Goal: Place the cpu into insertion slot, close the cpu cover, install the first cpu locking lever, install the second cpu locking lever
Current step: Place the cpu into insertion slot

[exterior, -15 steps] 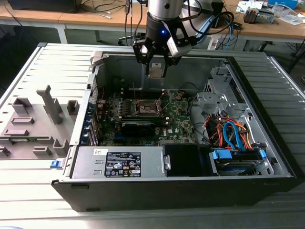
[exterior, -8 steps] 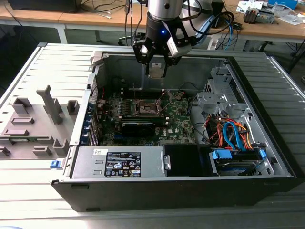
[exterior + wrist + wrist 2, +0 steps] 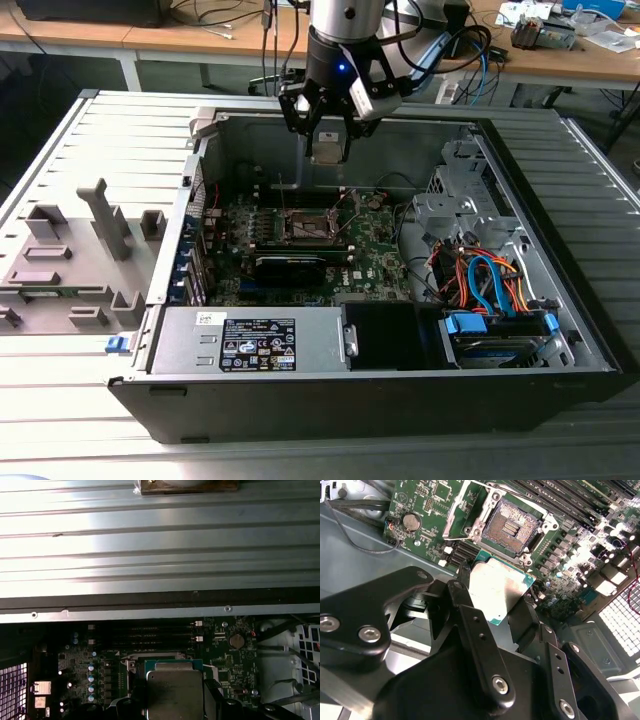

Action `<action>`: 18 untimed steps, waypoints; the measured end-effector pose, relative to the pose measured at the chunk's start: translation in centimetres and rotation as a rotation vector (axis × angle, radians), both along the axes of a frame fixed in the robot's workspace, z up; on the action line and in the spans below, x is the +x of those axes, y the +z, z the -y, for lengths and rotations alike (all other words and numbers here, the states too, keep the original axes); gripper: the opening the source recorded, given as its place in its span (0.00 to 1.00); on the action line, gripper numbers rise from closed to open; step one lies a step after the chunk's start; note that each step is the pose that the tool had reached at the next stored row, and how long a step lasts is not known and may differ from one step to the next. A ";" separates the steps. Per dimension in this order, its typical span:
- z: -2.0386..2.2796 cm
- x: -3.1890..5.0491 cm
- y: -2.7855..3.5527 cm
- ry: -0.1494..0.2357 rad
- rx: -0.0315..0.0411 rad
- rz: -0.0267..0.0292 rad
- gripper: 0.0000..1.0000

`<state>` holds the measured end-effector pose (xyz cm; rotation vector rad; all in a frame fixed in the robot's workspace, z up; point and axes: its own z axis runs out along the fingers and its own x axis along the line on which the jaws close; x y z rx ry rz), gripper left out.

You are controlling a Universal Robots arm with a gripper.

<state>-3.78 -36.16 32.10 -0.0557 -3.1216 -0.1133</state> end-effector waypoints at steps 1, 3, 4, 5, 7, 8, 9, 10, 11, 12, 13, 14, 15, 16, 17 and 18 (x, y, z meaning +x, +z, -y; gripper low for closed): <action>0.01 0.00 0.00 0.000 -0.0008 -0.0002 0.55; 0.00 0.00 -0.01 -0.002 -0.0012 -0.0002 0.55; 0.00 0.00 -0.01 -0.002 -0.0012 -0.0002 0.55; 0.00 0.00 -0.02 -0.003 -0.0013 -0.0002 0.55; 0.00 0.00 -0.02 -0.006 -0.0015 -0.0002 0.55; 0.00 0.00 -0.03 -0.007 -0.0017 -0.0002 0.55; 0.00 0.00 -0.04 -0.008 -0.0021 -0.0002 0.55; 0.00 0.00 -0.04 -0.009 -0.0026 -0.0002 0.55; 0.00 0.00 -0.05 -0.009 -0.0033 -0.0001 0.55; 0.00 0.00 -0.06 -0.010 -0.0042 -0.0001 0.55; 0.00 0.00 -0.05 -0.011 -0.0050 -0.0002 0.55; 0.00 0.00 -0.06 -0.012 -0.0061 -0.0001 0.55; 0.00 0.00 -0.06 -0.013 -0.0066 -0.0001 0.55; 0.00 0.00 -0.06 -0.014 -0.0072 -0.0002 0.55; 0.00 0.00 -0.06 -0.015 -0.0077 -0.0002 0.55; 0.00 0.00 -0.06 -0.017 -0.0090 -0.0002 0.55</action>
